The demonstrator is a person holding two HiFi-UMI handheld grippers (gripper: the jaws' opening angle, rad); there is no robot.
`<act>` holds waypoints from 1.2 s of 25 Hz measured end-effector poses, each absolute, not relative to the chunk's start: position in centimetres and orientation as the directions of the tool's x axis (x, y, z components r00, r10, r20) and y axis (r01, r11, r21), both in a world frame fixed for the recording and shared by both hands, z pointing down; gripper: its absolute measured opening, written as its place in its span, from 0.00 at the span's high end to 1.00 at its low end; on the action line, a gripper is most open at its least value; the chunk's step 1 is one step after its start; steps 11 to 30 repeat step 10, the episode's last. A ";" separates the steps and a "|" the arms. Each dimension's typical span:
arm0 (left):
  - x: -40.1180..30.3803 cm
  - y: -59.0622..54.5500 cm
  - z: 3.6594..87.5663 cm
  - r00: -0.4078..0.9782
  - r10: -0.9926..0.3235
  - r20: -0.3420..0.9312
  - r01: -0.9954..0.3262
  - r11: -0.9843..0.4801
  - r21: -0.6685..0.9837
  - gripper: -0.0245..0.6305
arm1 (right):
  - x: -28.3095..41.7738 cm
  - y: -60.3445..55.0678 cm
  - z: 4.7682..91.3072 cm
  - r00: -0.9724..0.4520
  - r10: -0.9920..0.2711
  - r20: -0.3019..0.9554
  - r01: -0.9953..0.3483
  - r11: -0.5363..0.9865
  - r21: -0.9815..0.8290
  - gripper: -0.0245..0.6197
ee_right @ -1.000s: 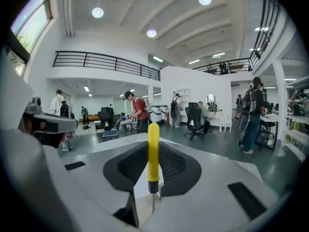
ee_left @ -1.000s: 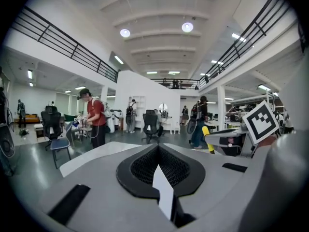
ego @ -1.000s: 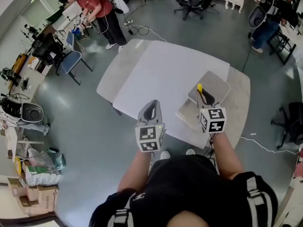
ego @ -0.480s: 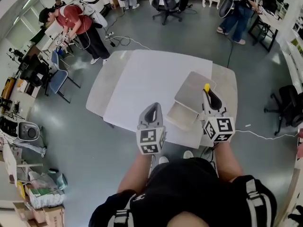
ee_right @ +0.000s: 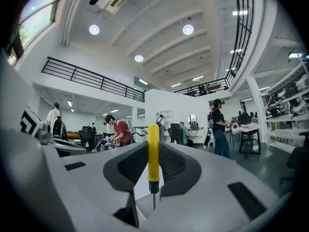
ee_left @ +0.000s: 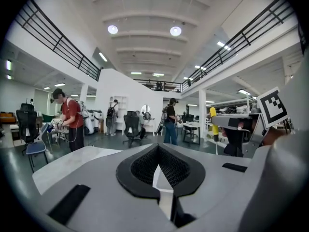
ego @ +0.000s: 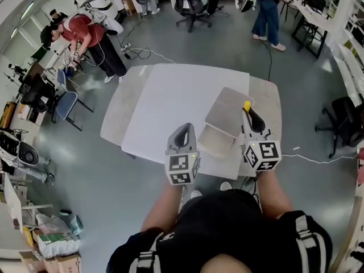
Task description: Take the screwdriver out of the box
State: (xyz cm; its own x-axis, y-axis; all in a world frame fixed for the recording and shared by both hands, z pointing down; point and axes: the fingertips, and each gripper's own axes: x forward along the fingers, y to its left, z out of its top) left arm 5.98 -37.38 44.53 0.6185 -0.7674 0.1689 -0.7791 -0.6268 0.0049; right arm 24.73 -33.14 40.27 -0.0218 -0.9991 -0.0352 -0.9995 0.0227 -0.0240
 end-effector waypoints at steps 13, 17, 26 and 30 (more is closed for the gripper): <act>6.2 -36.9 44.6 0.616 -0.769 0.172 -0.781 -0.624 0.005 0.96 | 24.7 -32.8 40.6 -0.027 -0.999 -0.036 -0.999 0.028 -0.016 0.85; 6.2 -36.9 44.6 0.616 -0.769 0.172 -0.781 -0.624 0.005 0.96 | 24.7 -32.8 40.6 -0.027 -0.999 -0.036 -0.999 0.028 -0.016 0.85; 6.2 -36.9 44.6 0.616 -0.769 0.172 -0.781 -0.624 0.005 0.96 | 24.7 -32.8 40.6 -0.027 -0.999 -0.036 -0.999 0.028 -0.016 0.85; 6.2 -36.9 44.6 0.616 -0.769 0.172 -0.781 -0.624 0.005 0.96 | 24.7 -32.8 40.6 -0.027 -0.999 -0.036 -0.999 0.028 -0.016 0.85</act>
